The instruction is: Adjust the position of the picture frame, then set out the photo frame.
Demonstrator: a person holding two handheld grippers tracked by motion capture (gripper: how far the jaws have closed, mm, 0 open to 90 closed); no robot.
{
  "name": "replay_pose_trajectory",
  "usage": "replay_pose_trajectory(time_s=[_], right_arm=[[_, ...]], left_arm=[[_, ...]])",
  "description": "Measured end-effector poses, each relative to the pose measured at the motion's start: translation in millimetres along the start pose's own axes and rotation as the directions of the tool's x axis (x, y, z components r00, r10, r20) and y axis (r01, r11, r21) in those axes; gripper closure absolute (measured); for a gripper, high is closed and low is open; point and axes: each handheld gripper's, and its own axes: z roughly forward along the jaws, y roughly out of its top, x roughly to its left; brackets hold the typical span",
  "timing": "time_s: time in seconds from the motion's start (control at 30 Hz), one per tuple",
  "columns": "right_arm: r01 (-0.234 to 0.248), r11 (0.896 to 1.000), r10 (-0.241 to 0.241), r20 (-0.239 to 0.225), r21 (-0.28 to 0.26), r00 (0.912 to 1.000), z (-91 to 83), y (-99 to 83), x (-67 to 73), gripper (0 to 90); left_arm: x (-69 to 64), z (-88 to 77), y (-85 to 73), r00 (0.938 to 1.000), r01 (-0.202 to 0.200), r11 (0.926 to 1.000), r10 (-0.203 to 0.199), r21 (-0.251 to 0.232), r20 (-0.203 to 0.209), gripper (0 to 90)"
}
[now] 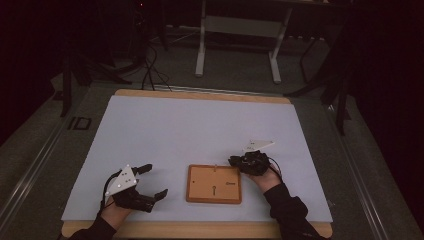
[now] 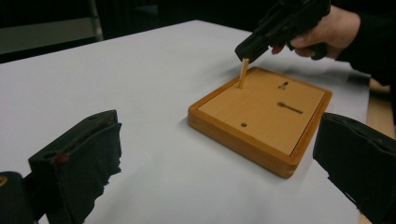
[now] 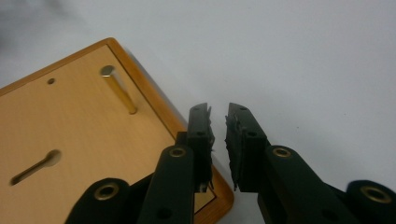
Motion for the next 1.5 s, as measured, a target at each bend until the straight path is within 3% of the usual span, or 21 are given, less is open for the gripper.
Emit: replay_pose_trajectory(time_s=[0.13, 0.2, 0.3, 0.5, 0.7, 0.77, 0.8, 0.9, 0.93, 1.13, 1.27, 1.37, 1.5], right_arm=[[-0.007, 1.000, 0.006, -0.019, -0.014, 0.9998, -6.9, -0.2, 2.1, 70.8], [-0.014, 1.000, 0.014, -0.014, -0.025, 0.9998, -11.4, -0.5, 2.8, 61.6], [-0.011, 0.998, 0.012, 0.011, -0.059, 0.9999, -23.8, -2.1, 6.6, 52.2], [-0.034, 0.991, 0.037, 0.018, -0.127, 0.9992, -43.6, -4.8, 13.8, 34.5], [-0.045, 0.986, 0.044, -0.012, -0.159, 0.9990, -48.9, -11.0, 18.6, 18.0], [-0.040, 0.986, 0.035, -0.030, -0.162, 0.9989, -50.3, -13.3, 19.2, 17.0], [-0.047, 0.980, 0.036, -0.060, -0.192, 0.9975, -52.8, -16.9, 19.8, 17.0], [-0.041, 0.980, 0.031, -0.052, -0.197, 0.9982, -56.2, -20.4, 22.2, 17.0], [-0.039, 0.979, 0.029, -0.055, -0.201, 0.9981, -58.0, -22.1, 23.2, 16.8], [-0.013, 0.977, 0.013, 0.000, -0.213, 0.9999, -70.0, -34.8, 32.0, 14.8], [-0.011, 0.975, 0.009, -0.007, -0.223, 0.9999, -75.8, -41.1, 37.1, 15.4], [0.021, 0.976, -0.021, 0.000, -0.216, 0.9998, -80.5, -46.0, 41.7, 15.8], [0.017, 0.975, -0.016, 0.009, -0.221, 0.9998, -83.3, -50.5, 44.4, 15.8]], left_arm=[[-2.6, 2.7, 4.8, 0.9988, 0.049, 0.9978, -0.049, 0.044, 0.005, 1.4], [-3.0, 5.2, 8.7, 0.9953, 0.078, 0.9946, -0.081, 0.068, 0.052, 1.4], [-4.6, 9.2, 9.6, 0.9930, 0.082, 0.9919, -0.089, 0.097, 0.077, 1.4], [-5.1, 16.7, 13.0, 0.9845, 0.095, 0.9878, -0.111, 0.124, 0.135, 1.4], [-8.3, 28.9, 23.2, 0.9822, 0.059, 0.9843, -0.087, 0.166, 0.167, 1.4], [-9.8, 37.7, 28.8, 0.9843, 0.031, 0.9822, -0.063, 0.185, 0.165, 1.4], [-9.8, 40.5, 30.4, 0.9844, 0.032, 0.9818, -0.063, 0.187, 0.164, 1.4], [-9.6, 45.9, 33.8, 0.9849, 0.030, 0.9817, -0.061, 0.188, 0.162, 1.4], [-9.3, 50.8, 37.2, 0.9809, 0.030, 0.9808, -0.066, 0.192, 0.183, 1.4], [-10.6, 64.1, 46.8, 0.9768, -0.002, 0.9813, -0.039, 0.192, 0.211, 2.0], [-9.9, 75.6, 53.4, 0.9734, -0.009, 0.9845, -0.031, 0.175, 0.227, 3.7], [-11.9, 85.1, 56.7, 0.9711, -0.043, 0.9837, 0.000, 0.174, 0.239, 5.1], [-14.5, 97.5, 59.4, 0.9706, -0.080, 0.9821, 0.038, 0.171, 0.238, 9.5]])
